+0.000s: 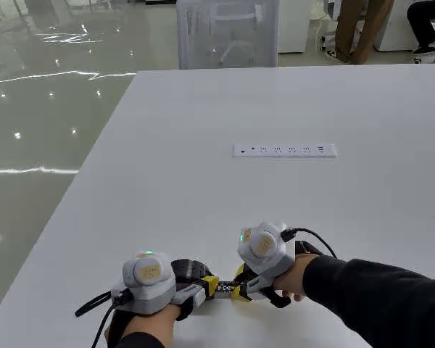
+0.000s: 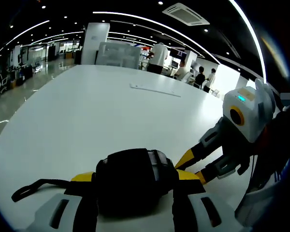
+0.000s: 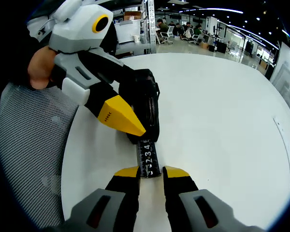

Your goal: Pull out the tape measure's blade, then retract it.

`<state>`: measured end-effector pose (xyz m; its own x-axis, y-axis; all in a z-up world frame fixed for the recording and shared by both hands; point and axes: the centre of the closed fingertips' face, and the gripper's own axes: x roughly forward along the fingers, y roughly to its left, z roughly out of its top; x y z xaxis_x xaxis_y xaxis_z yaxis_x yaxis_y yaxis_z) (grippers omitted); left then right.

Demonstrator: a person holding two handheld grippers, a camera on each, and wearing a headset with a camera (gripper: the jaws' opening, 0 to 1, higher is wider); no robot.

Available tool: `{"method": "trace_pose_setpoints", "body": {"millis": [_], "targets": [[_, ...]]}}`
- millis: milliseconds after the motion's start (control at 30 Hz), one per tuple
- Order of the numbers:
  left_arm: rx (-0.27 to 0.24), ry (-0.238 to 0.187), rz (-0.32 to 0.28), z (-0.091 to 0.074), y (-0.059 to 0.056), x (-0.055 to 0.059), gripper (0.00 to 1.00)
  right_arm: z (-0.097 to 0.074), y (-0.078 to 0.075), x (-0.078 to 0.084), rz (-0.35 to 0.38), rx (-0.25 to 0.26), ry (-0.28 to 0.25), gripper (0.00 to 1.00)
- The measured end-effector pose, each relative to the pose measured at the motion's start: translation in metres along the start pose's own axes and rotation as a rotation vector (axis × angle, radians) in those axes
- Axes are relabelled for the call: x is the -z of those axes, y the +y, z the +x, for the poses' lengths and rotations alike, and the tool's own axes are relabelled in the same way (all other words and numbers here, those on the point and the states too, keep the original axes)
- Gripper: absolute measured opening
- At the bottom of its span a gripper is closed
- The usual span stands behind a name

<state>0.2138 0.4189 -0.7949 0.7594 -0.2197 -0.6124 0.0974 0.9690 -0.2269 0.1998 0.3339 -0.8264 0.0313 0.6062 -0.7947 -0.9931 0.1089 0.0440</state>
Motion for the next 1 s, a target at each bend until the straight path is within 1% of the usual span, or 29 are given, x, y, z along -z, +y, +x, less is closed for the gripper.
{"method": "trace_pose_setpoints", "body": {"millis": [100, 133, 200, 233, 300, 400, 633, 1000], "targets": [[0.000, 0.000, -0.005, 0.000, 0.000, 0.000, 0.58, -0.004, -0.001, 0.005, 0.014, 0.003, -0.004, 0.16], [0.001, 0.000, -0.005, 0.000, 0.000, 0.000, 0.58, -0.004, 0.000, 0.005, 0.021, 0.001, -0.014, 0.15], [0.002, 0.000, -0.008, 0.000, 0.000, 0.000, 0.58, -0.003, 0.003, 0.007, 0.019, 0.002, -0.014, 0.14], [0.003, 0.000, -0.010, 0.000, 0.000, -0.001, 0.58, -0.004, 0.002, 0.005, 0.006, 0.003, -0.027, 0.14], [0.004, 0.000, -0.010, 0.000, 0.001, 0.000, 0.58, -0.003, 0.001, 0.004, 0.019, 0.006, -0.030, 0.14], [0.006, 0.000, -0.014, 0.000, 0.001, -0.001, 0.58, -0.002, 0.001, 0.000, -0.005, 0.008, -0.040, 0.13], [0.005, 0.000, -0.018, 0.001, 0.002, -0.001, 0.58, 0.001, 0.002, -0.005, -0.021, 0.011, -0.060, 0.12], [0.007, -0.002, -0.022, 0.001, 0.002, -0.001, 0.58, 0.006, 0.003, -0.010, -0.021, 0.003, -0.067, 0.12]]}}
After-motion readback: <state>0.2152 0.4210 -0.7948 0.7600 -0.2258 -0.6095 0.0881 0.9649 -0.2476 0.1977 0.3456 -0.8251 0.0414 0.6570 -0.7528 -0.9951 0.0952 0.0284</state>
